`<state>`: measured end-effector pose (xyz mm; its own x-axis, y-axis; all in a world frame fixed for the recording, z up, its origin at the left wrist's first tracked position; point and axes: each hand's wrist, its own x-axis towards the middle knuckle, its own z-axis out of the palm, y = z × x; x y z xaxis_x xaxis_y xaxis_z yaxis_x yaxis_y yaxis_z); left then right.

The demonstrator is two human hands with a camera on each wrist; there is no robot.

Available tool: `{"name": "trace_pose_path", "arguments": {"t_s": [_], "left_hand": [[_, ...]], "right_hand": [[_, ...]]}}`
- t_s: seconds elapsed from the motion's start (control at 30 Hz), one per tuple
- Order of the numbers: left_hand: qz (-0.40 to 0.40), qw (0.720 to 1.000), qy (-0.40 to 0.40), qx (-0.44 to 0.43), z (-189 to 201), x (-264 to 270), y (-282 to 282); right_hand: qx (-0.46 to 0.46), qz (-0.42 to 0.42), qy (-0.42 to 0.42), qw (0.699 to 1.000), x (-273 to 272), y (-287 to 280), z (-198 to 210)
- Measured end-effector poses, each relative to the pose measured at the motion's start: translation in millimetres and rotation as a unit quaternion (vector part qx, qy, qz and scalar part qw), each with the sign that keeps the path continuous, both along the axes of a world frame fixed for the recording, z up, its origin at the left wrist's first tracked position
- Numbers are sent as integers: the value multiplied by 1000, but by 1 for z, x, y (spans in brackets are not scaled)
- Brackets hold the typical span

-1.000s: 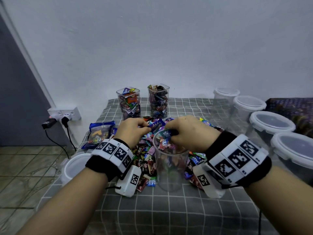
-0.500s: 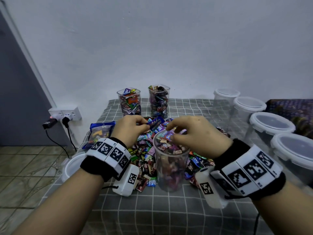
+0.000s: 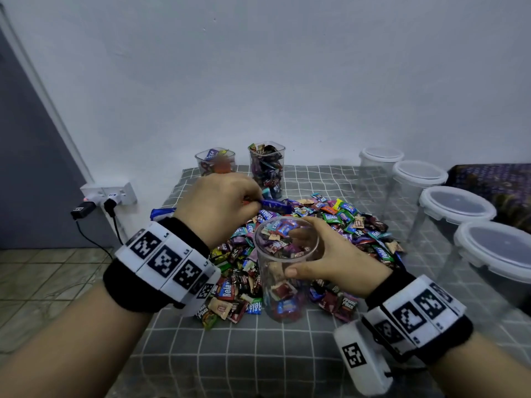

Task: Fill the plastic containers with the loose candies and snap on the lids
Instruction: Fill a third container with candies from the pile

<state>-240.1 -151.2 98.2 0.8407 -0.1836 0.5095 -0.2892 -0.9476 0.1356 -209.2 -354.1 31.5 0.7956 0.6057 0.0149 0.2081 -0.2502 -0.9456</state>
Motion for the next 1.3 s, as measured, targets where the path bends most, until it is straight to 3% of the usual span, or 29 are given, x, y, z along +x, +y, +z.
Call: {"name": "trace_pose_path", "arguments": {"t_s": [0.27, 0.57, 0.63, 0.73, 0.83, 0.9, 1.0, 1.13, 1.3], "left_hand": [[-99, 990, -24, 102, -7, -12, -15], [-141, 985, 44, 86, -10, -18, -26], [-150, 986, 53, 43, -8, -17, -29], [-165, 977, 80, -113, -5, -16, -36], [-166, 935, 165, -266, -3, -14, -42], [-162, 909, 214, -319, -2, -13, -45], [-161, 885, 260, -350, 0, -12, -44], [-160, 878, 280, -353, -1, -12, -40], [-161, 899, 279, -297, -2, -12, -33]], "right_hand": [[-14, -12, -35, 999, 2, -1, -6], [6, -6, -37, 999, 2, -1, -8], [0, -6, -45, 999, 3, -1, -11], [3, -5, -54, 999, 2, -1, -9], [4, -6, -68, 998, 2, -1, -8], [13, -3, -64, 998, 1, -1, -8], [16, -7, -54, 998, 1, -1, -11], [18, -7, -43, 999, 2, -2, -10], [28, -3, -29, 999, 3, -1, -15]]}}
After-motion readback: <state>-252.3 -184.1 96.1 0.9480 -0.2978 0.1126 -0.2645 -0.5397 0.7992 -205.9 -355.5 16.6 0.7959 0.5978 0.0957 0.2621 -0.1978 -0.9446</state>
